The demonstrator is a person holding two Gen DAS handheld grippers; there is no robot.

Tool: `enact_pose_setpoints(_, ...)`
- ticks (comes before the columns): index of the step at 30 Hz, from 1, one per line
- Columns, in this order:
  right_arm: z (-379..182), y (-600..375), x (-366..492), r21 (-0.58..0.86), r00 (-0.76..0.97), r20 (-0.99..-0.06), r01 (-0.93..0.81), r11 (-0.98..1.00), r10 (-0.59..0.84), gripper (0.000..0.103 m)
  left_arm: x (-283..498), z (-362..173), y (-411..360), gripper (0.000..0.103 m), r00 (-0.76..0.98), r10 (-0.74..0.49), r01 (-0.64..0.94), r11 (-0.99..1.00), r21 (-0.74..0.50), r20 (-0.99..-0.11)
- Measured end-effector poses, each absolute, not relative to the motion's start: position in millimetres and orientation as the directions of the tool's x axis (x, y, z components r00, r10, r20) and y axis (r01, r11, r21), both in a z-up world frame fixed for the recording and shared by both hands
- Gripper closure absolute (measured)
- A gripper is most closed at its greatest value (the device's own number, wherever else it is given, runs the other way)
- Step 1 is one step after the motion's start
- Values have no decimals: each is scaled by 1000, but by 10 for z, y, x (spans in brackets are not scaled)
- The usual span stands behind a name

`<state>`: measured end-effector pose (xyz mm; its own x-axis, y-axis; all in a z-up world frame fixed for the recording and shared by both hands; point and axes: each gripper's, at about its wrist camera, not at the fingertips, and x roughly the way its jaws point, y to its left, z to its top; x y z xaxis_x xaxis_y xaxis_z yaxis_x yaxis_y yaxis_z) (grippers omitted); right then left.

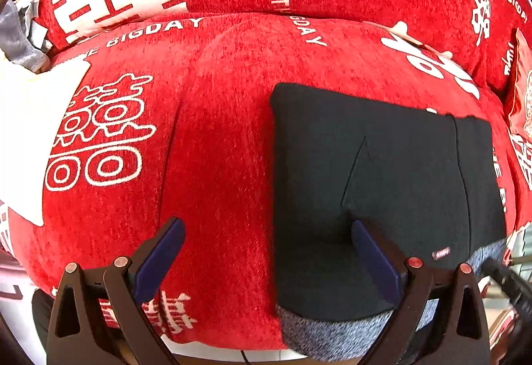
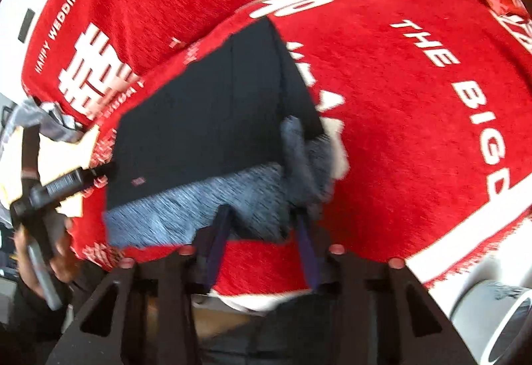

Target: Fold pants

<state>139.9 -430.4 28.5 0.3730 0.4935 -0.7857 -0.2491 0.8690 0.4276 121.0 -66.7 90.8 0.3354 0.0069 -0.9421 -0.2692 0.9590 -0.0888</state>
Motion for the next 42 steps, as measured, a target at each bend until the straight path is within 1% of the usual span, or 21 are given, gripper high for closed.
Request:
enact_pose_setpoints(1, 332, -4279, 1390, 431, 384, -776, -256, 865, 500, 85, 1189, 906, -652, 2, 333, 1, -270, 958, -95, -943)
enact_pose_setpoints(2, 409, -4271, 1363, 430, 404, -760, -274, 860, 509, 89, 1170, 910, -635, 2, 335, -3, -271, 957, -99, -942)
enact_pose_setpoints(3, 507, -4275, 1323, 427, 431, -741, -289, 857, 514, 91, 1150, 919, -617, 2, 339, -1, -274, 957, -100, -941)
enact_pose_setpoints(6, 637, -4331, 1302, 405, 480, -729, -272, 873, 488, 93, 1143, 913, -593, 2, 344, 2, -282, 954, -101, -939)
enact_pose_setpoints(8, 501, -4289, 1406, 332, 459, -791, -235, 914, 405, 94, 1163, 871, -596, 2, 330, -11, -286, 952, -112, -944)
enact_pose_setpoints(10, 361, -4227, 1468, 303, 410, -834, -220, 927, 370, 94, 1150, 882, -601, 2, 331, -13, -280, 953, -112, -943)
enact_pose_setpoints(12, 439, -4192, 1411, 291, 436, -820, -238, 927, 369, 94, 1126, 914, -615, 2, 336, -9, -269, 957, -105, -942)
enact_pose_setpoints(13, 492, -4185, 1384, 288, 446, -814, -244, 926, 371, 93, 1114, 932, -621, 2, 339, -5, -266, 959, -101, -941)
enact_pose_setpoints(14, 576, -4186, 1351, 277, 466, -808, -241, 930, 361, 84, 1106, 954, -630, 2, 344, 0, -265, 959, -97, -939)
enact_pose_setpoints(15, 640, -4208, 1322, 256, 490, -802, -235, 938, 342, 78, 1106, 968, -642, 2, 348, 2, -265, 959, -96, -938)
enact_pose_setpoints(17, 856, -4170, 1267, 175, 573, -769, -238, 955, 284, 50, 1126, 1004, -692, 2, 359, 0, -253, 962, -97, -934)
enact_pose_setpoints(19, 1022, -4078, 1245, 100, 629, -737, -261, 960, 248, 33, 1148, 1019, -760, 2, 366, -9, -233, 967, -101, -931)
enact_pose_setpoints(23, 1088, -3682, 1212, 55, 608, -736, -385, 921, 298, 33, 1139, 872, -799, 2, 324, -11, -211, 974, -84, -946)
enact_pose_setpoints(25, 990, -3479, 1185, 10, 589, -754, -432, 902, 290, 29, 1043, 795, -731, 2, 324, -52, -216, 968, -127, -945)
enact_pose_setpoints(27, 801, -3341, 1207, -28, 564, -783, -452, 892, 261, 27, 958, 759, -701, 2, 324, -62, -215, 967, -137, -944)
enact_pose_setpoints(29, 640, -3235, 1270, -40, 515, -825, -464, 885, 232, 27, 900, 769, -709, 2, 332, -44, -201, 973, -116, -942)
enact_pose_setpoints(33, 711, -3090, 1387, -48, 526, -815, -483, 874, 246, 27, 884, 787, -745, 2, 335, -21, -202, 975, -94, -942)
enact_pose_setpoints(34, 707, -3047, 1399, -66, 531, -814, -487, 871, 235, 23, 878, 782, -751, 2, 337, -18, -206, 974, -93, -941)
enact_pose_setpoints(37, 552, -2940, 1461, -129, 524, -835, -481, 867, 167, 23, 855, 783, -727, 2, 342, -24, -210, 973, -101, -939)
enact_pose_setpoints(39, 405, -2955, 1461, -118, 503, -850, -470, 874, 156, 22, 849, 775, -715, 2, 338, -33, -211, 971, -109, -941)
enact_pose_setpoints(42, 444, -3015, 1432, -94, 516, -839, -454, 886, 175, 20, 836, 758, -697, 2, 340, -42, -215, 969, -121, -940)
